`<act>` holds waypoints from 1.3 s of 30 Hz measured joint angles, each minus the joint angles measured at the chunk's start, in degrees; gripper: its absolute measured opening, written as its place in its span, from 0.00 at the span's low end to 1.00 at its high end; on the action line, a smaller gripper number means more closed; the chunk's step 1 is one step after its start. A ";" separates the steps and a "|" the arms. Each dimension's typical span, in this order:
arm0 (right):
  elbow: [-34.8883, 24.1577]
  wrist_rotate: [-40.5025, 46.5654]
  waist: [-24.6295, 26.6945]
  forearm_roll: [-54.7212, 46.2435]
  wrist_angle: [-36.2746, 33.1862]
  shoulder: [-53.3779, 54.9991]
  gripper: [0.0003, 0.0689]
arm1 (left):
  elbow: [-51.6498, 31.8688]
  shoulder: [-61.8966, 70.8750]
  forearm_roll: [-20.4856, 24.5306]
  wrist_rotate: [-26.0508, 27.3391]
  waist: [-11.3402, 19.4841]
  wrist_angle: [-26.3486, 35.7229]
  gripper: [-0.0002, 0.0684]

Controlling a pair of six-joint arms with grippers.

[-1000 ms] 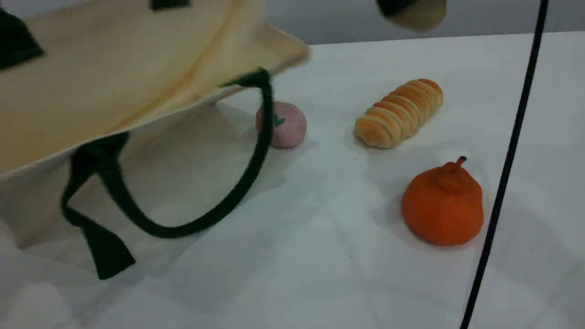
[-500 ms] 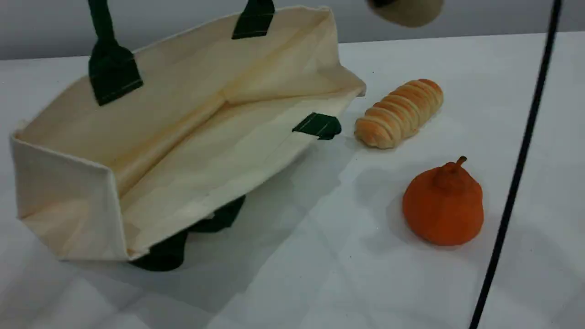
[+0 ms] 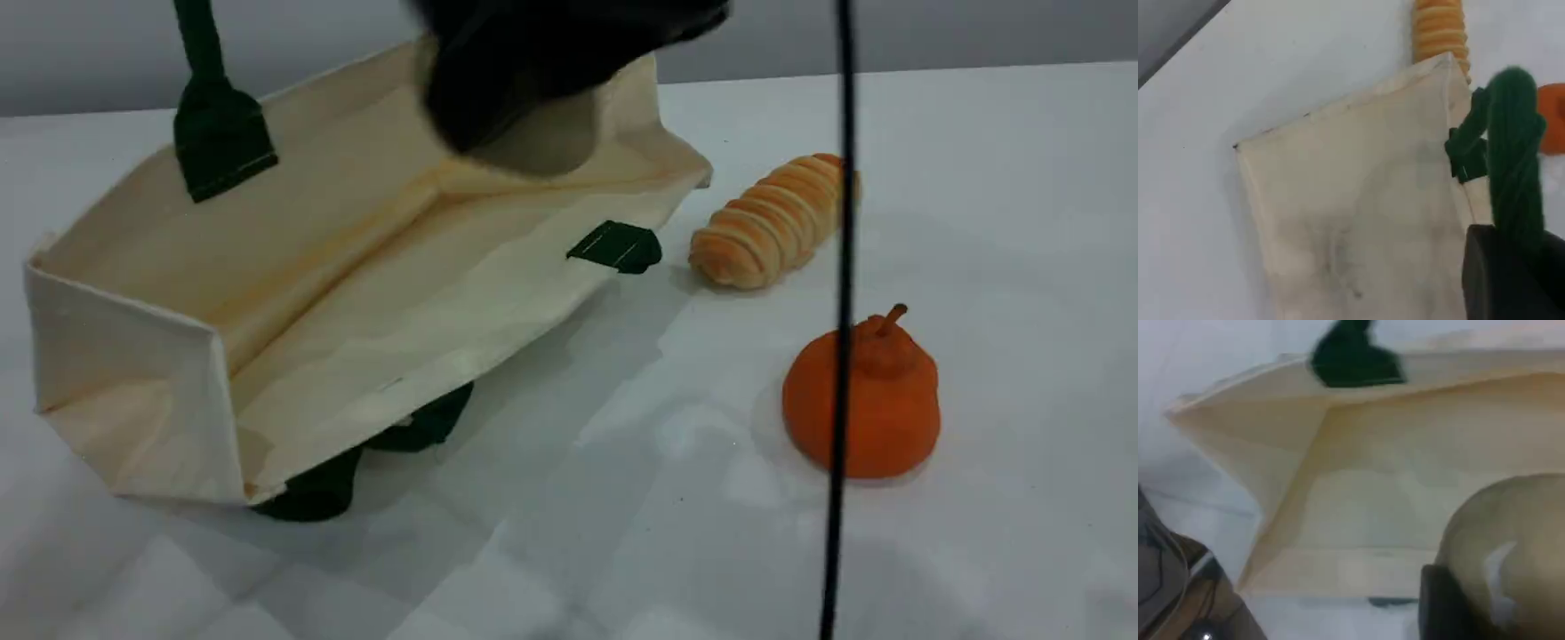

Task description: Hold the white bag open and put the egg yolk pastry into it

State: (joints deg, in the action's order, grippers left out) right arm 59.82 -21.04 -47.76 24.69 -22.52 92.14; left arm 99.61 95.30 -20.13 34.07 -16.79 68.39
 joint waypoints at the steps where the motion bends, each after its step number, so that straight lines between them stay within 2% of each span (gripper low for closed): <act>1: 0.00 0.00 -0.90 0.32 1.18 0.94 0.47 | 0.00 0.00 0.00 0.00 0.00 0.06 0.14; 4: 0.00 -0.27 -3.11 1.51 5.71 4.26 0.46 | 0.00 0.00 -0.03 0.00 0.00 0.49 0.14; 8: 0.29 -0.46 -4.36 1.46 13.33 9.41 0.46 | 0.00 0.00 -2.41 0.00 0.00 1.66 0.14; 14: 4.50 -1.50 -4.36 1.17 23.12 18.21 0.46 | 0.00 0.00 -2.24 -0.03 0.00 1.60 0.14; 22: 12.47 -2.11 -4.36 1.06 24.24 29.51 0.45 | 0.00 0.00 -2.35 -0.03 0.00 1.60 0.14; 28: 14.97 -1.78 -4.31 2.17 21.52 29.90 0.46 | 0.00 0.00 -2.35 -0.03 0.00 1.60 0.14; 30: 14.97 -1.78 -4.31 2.79 20.15 29.27 0.54 | 0.00 0.00 -2.35 -0.03 0.00 1.60 0.14; 34: 14.97 -1.86 -4.10 2.32 17.23 27.37 0.81 | 0.00 0.00 -2.29 0.04 0.00 1.60 0.14; 36: 14.97 -1.91 -3.54 2.15 14.79 25.98 0.87 | 0.00 0.00 -2.21 0.08 0.00 1.66 0.14; 39: 14.97 -1.97 -2.44 1.44 11.11 23.87 0.87 | 0.00 0.00 -2.16 0.09 0.00 1.60 0.14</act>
State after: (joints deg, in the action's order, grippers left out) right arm 74.79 -23.01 -50.20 26.13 -11.41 116.01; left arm 99.61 95.30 -22.29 34.16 -16.79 69.99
